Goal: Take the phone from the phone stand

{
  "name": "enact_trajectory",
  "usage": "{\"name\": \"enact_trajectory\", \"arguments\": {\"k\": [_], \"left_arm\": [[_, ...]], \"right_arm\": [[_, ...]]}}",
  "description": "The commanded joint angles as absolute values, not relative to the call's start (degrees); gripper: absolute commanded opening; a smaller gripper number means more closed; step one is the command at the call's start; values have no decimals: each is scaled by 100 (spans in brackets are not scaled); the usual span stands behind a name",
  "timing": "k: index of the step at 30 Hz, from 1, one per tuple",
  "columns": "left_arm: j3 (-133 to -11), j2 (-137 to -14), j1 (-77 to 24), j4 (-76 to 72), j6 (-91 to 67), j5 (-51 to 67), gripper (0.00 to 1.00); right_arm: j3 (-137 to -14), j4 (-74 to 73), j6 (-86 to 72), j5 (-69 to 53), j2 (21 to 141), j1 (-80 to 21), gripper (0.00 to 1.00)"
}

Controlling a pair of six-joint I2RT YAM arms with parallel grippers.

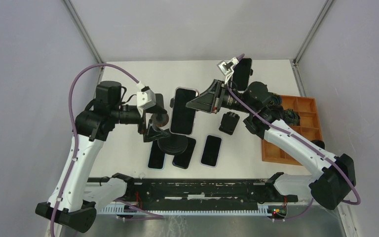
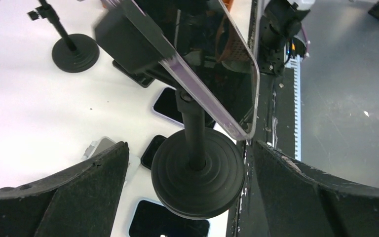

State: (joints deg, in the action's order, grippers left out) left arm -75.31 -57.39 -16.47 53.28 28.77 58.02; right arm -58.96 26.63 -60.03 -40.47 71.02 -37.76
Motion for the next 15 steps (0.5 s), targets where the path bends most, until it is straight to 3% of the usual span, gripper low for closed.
{"name": "enact_trajectory", "arguments": {"k": [1, 5, 11, 15], "left_arm": [[-7397, -5663, -1634, 6034, 4158, 6237, 100], [-7233, -5626, -1631, 6067, 4490, 6208, 100], [-6644, -5460, -1635, 3726, 2485, 6208, 99], [-6793, -5858, -1667, 3316, 1927, 6684, 95]], "right_arm": [[-6044, 3918, -6549, -4039, 6737, -3781, 0], [-6060, 4129, -6727, -3999, 6741, -3785, 0], [-5933, 4917, -7183, -3818, 6800, -3811, 0], [-5902, 5134, -7224, -3648, 6875, -3894, 0]]}}
